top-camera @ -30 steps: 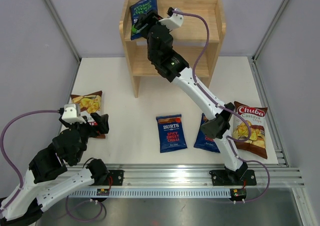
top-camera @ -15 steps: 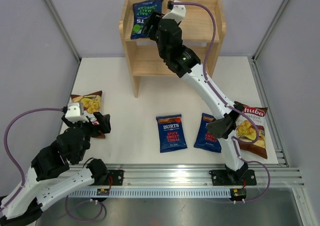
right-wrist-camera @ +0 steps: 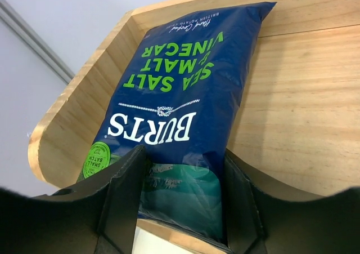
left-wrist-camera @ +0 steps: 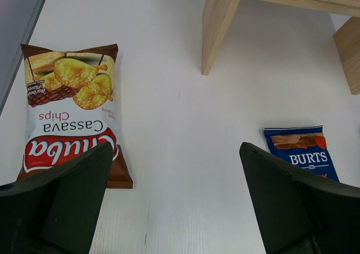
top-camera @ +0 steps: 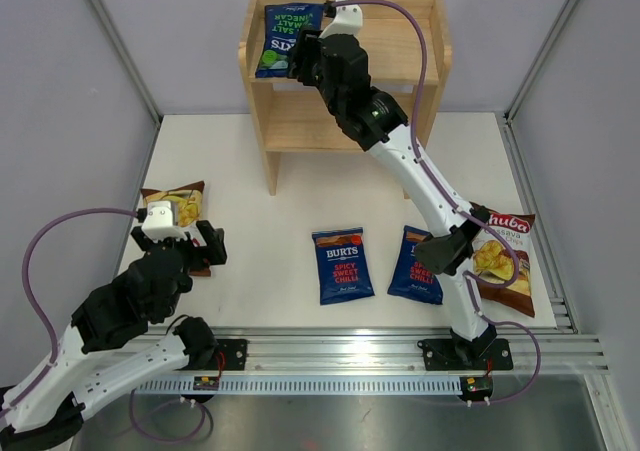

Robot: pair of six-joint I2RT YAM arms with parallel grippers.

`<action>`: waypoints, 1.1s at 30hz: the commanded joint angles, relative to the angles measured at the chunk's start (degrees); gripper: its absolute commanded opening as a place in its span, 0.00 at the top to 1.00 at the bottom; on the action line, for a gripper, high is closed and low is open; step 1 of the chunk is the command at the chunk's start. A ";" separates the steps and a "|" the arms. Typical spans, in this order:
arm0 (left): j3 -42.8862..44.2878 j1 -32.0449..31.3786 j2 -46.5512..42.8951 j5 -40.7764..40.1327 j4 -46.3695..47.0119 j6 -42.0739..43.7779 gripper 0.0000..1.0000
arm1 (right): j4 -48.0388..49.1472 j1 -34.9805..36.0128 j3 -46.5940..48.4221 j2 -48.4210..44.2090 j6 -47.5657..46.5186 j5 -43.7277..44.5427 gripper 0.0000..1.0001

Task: Place and organize the chips bags onto the shelf

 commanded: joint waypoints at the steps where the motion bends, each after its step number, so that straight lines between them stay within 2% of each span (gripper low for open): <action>1: 1.12 0.26 -0.43 -1.52 1.21 -0.57 0.01 | -0.44 -0.36 2.30 2.33 -2.25 -4.44 0.41; 12: 0.86 0.44 -0.17 -1.25 1.30 -0.13 0.01 | 1.67 -0.36 3.10 4.36 3.11 -5.24 0.45; 17: 0.86 0.70 -0.17 -0.99 1.56 0.04 0.01 | 2.64 -0.09 0.38 3.31 5.39 -5.77 0.45; 21: 0.85 0.79 -0.17 -0.90 1.56 0.04 0.01 | 2.03 -0.09 -0.15 2.25 5.84 -4.19 0.24; 27: 0.94 0.87 0.71 0.42 1.82 0.66 0.03 | 0.27 -0.09 -1.56 -1.00 -0.22 0.38 0.18; 33: 1.12 1.05 0.80 0.77 1.65 0.57 0.03 | -2.81 -0.53 0.37 -0.30 -7.25 3.63 0.12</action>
